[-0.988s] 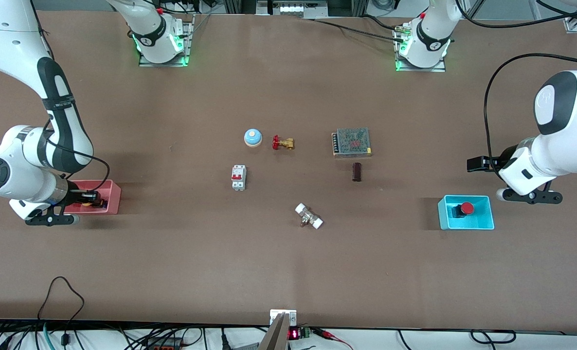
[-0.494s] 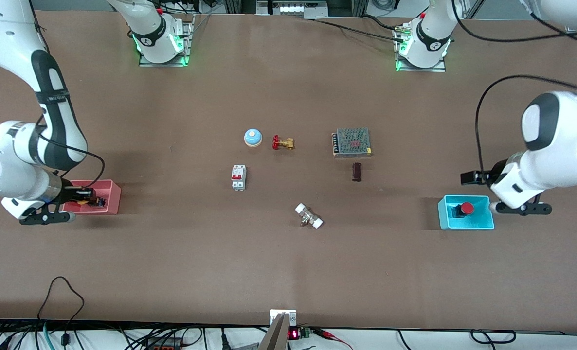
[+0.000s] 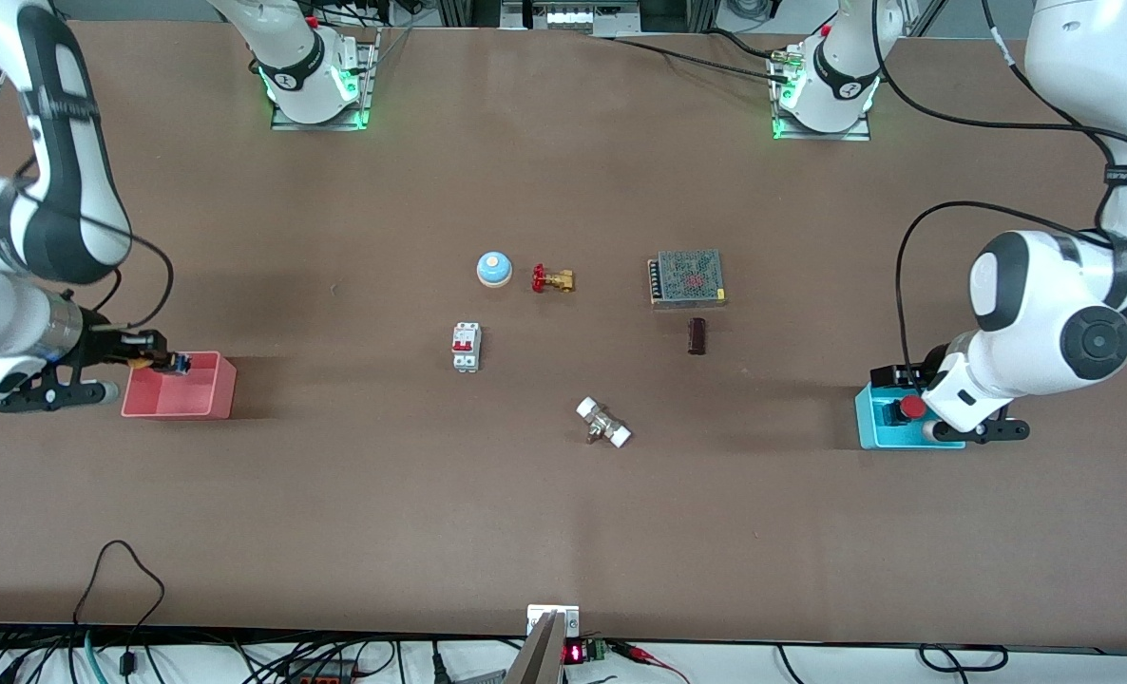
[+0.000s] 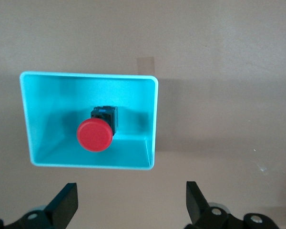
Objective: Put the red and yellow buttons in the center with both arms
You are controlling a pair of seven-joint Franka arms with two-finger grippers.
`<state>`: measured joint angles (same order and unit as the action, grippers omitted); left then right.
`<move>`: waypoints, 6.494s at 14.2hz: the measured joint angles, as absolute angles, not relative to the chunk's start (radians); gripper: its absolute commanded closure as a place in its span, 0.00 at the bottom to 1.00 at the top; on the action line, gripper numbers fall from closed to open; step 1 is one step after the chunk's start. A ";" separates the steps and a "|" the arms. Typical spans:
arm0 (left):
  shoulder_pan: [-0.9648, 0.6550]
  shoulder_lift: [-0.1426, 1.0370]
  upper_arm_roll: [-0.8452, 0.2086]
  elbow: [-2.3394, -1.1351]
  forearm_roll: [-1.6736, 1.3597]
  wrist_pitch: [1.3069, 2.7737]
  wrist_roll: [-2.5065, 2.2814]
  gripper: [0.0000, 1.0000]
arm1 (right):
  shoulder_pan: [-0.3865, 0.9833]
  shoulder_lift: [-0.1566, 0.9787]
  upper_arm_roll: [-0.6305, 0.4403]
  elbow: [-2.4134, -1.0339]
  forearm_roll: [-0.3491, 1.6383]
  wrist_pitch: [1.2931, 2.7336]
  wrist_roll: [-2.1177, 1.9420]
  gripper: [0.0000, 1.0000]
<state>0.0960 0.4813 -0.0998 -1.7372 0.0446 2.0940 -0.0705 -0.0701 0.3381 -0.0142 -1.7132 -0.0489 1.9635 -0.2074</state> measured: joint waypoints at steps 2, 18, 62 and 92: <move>0.101 0.485 -0.086 -1.764 0.118 2.176 -0.068 0.00 | -0.061 0.299 0.024 -1.715 -0.049 1.926 -0.169 0.91; 0.135 0.627 -0.080 -1.785 0.160 2.391 -0.062 0.78 | 0.219 0.388 0.097 -1.936 -0.071 2.200 0.217 0.91; -0.181 0.545 -0.247 -1.340 0.139 1.767 -0.453 0.00 | 0.049 0.195 0.074 -1.776 -0.073 2.019 0.296 0.00; -0.030 -0.033 -0.063 -1.701 -0.012 1.591 -0.017 0.00 | 0.059 0.067 -0.050 -1.603 0.010 1.602 0.146 0.00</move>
